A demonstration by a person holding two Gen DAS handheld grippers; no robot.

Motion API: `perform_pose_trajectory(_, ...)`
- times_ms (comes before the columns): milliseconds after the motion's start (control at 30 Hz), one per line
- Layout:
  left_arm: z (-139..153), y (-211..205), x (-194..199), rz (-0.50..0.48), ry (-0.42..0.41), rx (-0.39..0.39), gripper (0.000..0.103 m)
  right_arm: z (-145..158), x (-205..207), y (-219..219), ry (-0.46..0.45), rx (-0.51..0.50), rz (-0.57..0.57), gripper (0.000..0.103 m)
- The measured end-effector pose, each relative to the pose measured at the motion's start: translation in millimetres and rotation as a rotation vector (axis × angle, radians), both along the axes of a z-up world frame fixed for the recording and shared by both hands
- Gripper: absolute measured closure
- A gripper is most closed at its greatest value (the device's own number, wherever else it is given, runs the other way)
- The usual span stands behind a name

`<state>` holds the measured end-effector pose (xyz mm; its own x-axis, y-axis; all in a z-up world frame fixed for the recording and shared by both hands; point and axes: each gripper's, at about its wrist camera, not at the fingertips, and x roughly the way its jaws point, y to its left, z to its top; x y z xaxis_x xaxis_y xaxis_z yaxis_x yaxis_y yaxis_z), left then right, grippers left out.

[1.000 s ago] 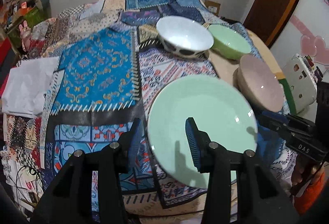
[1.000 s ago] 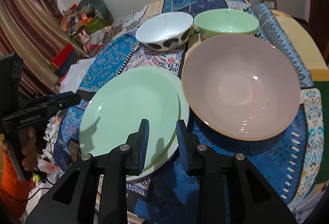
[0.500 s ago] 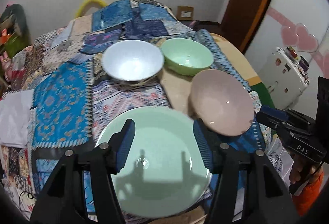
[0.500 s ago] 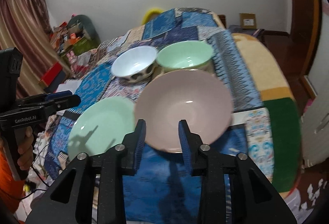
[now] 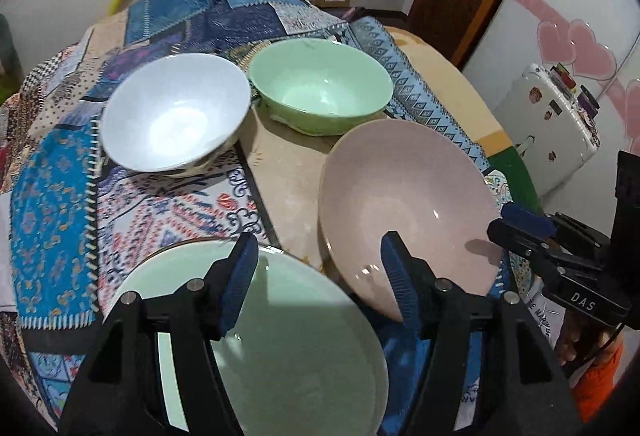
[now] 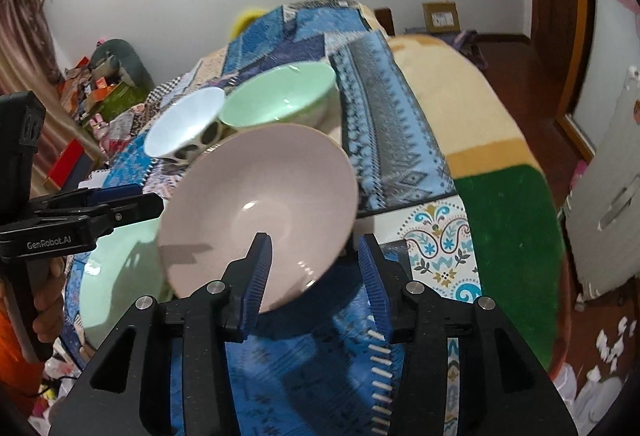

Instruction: Organize plates and bowls

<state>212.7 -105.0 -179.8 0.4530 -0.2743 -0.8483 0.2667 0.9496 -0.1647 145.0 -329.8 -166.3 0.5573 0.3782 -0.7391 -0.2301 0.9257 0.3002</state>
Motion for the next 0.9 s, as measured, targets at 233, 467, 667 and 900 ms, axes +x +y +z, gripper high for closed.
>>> perform_pose_trajectory(233, -17, -11, 16, -0.014, 0.019, 0.005, 0.049, -16, 9, -7, 0.027, 0.017, -0.013, 0.061)
perform_pose_trajectory(467, -28, -20, 24, -0.029, 0.041, 0.002, 0.069, -23, 14, -7, 0.030, 0.037, -0.009, 0.062)
perform_pose_trajectory(667, -35, -25, 26, -0.047, 0.063, -0.012, 0.083, -25, 19, -5, 0.033, 0.063, -0.001, 0.074)
perform_pose_trajectory(900, -34, -25, 26, -0.044, 0.069, -0.005, 0.083, -25, 20, 3, 0.025, 0.037, 0.007, 0.083)
